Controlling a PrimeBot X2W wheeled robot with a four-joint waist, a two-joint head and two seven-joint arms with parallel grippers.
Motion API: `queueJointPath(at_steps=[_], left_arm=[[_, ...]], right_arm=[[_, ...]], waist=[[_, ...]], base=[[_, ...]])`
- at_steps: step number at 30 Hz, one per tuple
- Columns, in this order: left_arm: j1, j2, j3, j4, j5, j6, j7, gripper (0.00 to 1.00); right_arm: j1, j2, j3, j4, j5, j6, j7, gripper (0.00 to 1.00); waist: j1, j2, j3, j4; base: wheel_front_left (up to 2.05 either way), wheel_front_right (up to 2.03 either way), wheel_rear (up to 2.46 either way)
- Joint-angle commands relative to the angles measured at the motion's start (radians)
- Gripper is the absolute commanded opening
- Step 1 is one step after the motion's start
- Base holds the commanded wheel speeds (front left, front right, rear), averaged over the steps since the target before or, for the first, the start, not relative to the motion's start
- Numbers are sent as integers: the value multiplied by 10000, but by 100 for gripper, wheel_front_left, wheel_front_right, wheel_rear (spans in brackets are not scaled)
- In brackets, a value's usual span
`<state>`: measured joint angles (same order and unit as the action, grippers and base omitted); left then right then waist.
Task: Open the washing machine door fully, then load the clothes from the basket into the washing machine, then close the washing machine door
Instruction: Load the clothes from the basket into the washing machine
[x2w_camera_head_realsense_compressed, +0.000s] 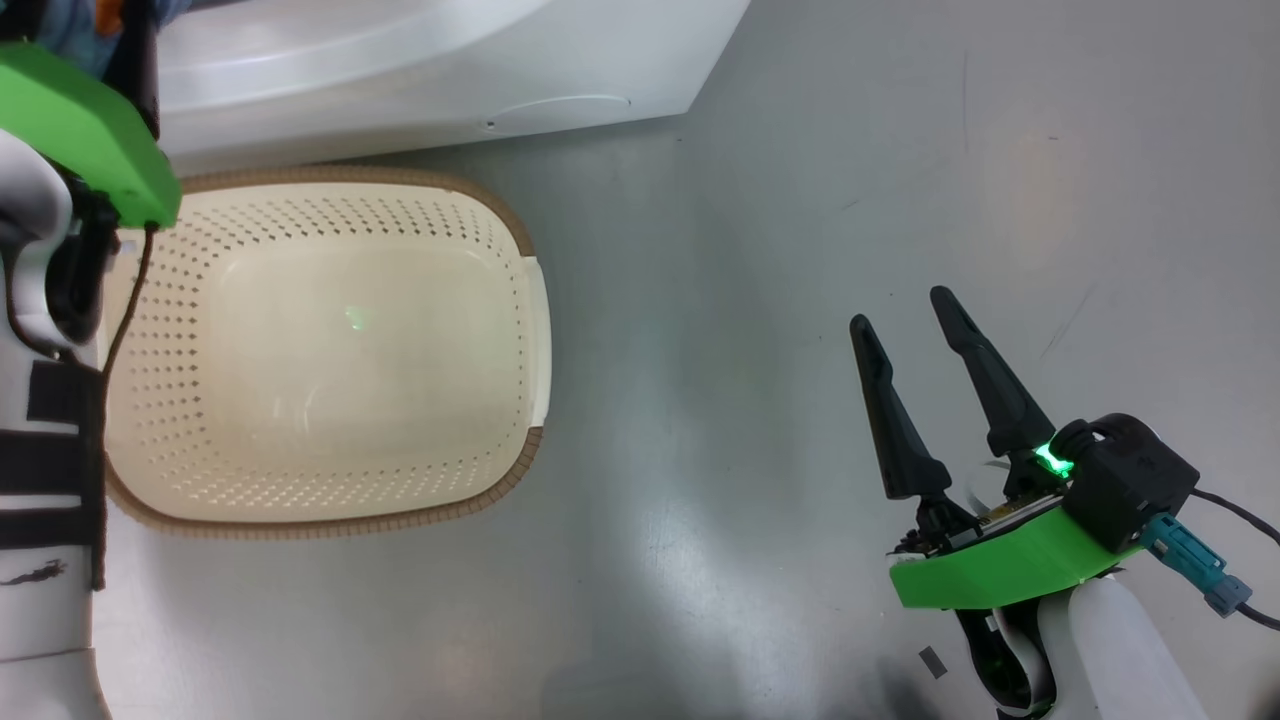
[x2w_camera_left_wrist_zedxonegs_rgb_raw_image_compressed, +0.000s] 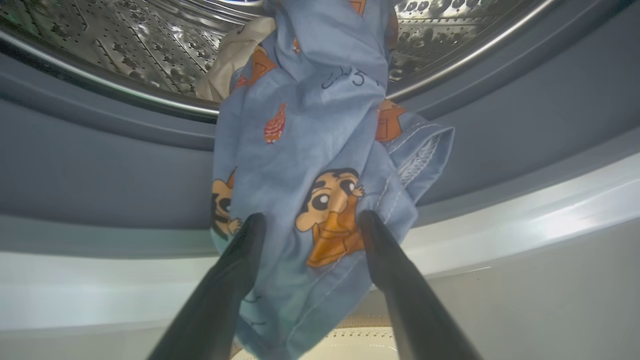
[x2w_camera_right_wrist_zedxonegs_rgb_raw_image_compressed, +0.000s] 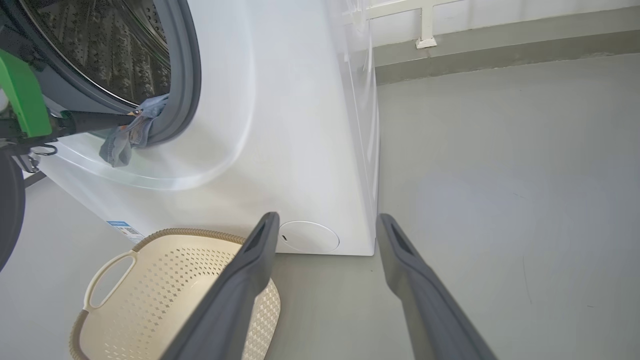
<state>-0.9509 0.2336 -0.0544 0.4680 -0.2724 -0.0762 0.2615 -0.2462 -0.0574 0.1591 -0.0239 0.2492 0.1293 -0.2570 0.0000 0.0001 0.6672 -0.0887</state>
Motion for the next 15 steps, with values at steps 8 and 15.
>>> queueJointPath(at_steps=[8,15], left_arm=[[-708,435,-63,622,92,210,769,100],[-1107,434,-164,1256,127,359,800,100]], right_arm=[[306,72,365,-158,166,14,-48,100],[322,72,396,-130,216,14,-48,100]], waist=[[0,-1,59,-84],[0,-1,120,-165]], base=[[0,0,0],[0,0,0]])
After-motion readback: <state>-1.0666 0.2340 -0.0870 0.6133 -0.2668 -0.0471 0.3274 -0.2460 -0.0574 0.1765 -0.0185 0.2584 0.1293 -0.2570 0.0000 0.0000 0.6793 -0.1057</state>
